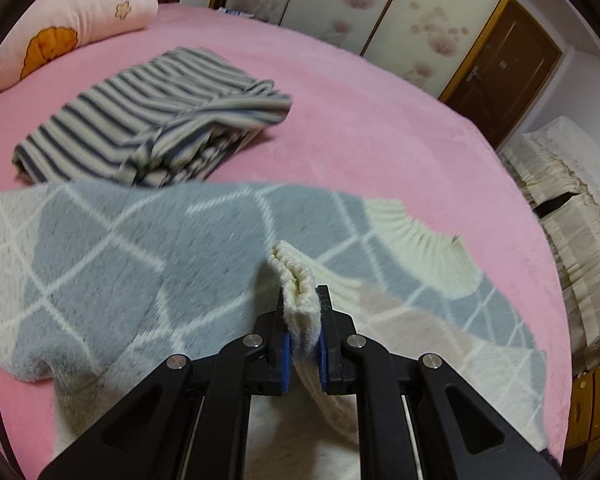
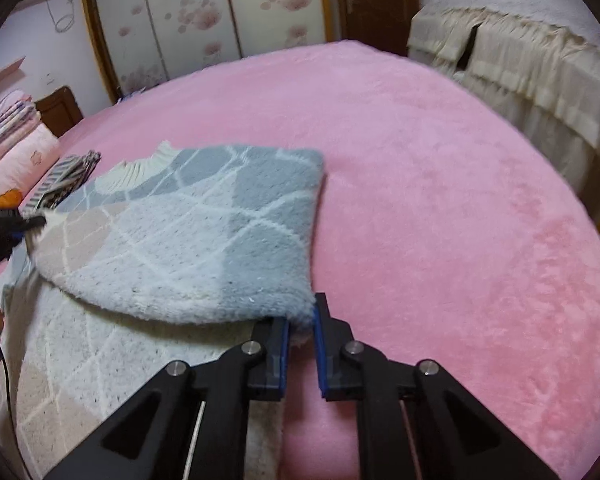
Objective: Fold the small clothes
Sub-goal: 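Lay the cuff flat on the sweater and open the left tool, then move both tools back over the sweater toward its other sleeve, then grasp the other sleeve cuff with the left tool and lift it, then carry the cuff across the sweater body with the left tool and release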
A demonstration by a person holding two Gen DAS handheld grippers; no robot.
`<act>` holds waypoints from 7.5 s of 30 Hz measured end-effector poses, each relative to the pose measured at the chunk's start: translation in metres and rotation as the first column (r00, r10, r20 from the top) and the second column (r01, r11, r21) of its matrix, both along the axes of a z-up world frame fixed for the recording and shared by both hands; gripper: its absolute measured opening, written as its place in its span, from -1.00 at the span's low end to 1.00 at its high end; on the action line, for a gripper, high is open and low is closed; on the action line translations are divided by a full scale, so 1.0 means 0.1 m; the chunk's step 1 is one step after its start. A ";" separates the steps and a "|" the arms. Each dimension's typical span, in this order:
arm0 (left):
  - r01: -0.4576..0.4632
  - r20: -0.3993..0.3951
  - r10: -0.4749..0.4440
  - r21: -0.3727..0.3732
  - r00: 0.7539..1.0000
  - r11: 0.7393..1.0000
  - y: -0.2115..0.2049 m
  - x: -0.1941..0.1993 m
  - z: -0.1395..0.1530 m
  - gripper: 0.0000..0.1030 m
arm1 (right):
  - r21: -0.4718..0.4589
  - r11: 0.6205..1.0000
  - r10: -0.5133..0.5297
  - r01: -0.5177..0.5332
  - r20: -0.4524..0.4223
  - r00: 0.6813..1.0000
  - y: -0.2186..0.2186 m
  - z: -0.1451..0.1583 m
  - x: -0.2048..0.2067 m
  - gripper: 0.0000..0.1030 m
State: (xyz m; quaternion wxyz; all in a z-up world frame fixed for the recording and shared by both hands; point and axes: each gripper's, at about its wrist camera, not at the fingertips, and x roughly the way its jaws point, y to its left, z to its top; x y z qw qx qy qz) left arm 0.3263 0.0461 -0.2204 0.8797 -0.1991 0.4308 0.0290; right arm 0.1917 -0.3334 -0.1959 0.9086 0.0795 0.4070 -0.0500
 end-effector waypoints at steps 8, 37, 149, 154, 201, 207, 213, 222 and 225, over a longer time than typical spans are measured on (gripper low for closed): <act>0.034 -0.032 -0.033 0.022 0.999 0.999 0.02 -0.10 -0.24 -0.76 | 0.030 0.999 -0.044 0.046 -0.057 0.997 -0.06 -0.19 0.04 -0.82; 0.148 -0.060 -0.139 0.176 0.988 0.973 -0.27 -1.09 0.92 0.60 | 0.008 1.000 -0.002 0.001 0.014 1.000 0.06 0.74 -0.56 -0.48; -0.427 -0.003 0.432 0.144 0.902 0.893 2.62 -2.02 0.54 0.99 | 0.044 0.834 0.546 -0.550 0.074 0.835 4.27 0.92 0.09 -0.35; -0.538 -0.049 0.541 0.063 0.840 0.841 2.97 -2.02 0.21 0.98 | 0.077 0.827 0.555 -0.558 0.050 0.830 4.37 0.72 0.21 -0.35; -0.032 0.335 0.041 -0.033 0.941 0.999 0.70 -0.84 1.36 -0.87 | 0.154 0.936 0.305 -0.316 0.094 0.948 2.33 0.84 0.07 -0.35; 0.161 0.173 -0.168 0.054 0.970 0.985 -0.15 -0.55 0.83 -0.86 | 0.160 0.963 0.210 -0.218 0.066 0.975 1.75 0.69 0.06 -0.35; 0.248 0.019 -0.249 0.046 0.968 0.968 -0.52 -0.52 0.27 -0.08 | 0.194 0.966 0.169 -0.170 0.022 0.985 1.48 0.48 0.03 -0.35; 0.271 0.061 -0.267 -0.092 0.962 0.958 -0.39 -0.97 0.20 0.09 | 0.228 0.959 0.166 -0.167 0.022 0.986 1.39 0.39 0.06 -0.35; 0.237 0.065 -0.231 -0.107 0.971 0.966 -0.19 -1.09 0.23 0.09 | 0.231 0.956 0.178 -0.179 0.026 0.984 1.41 0.40 0.05 -0.35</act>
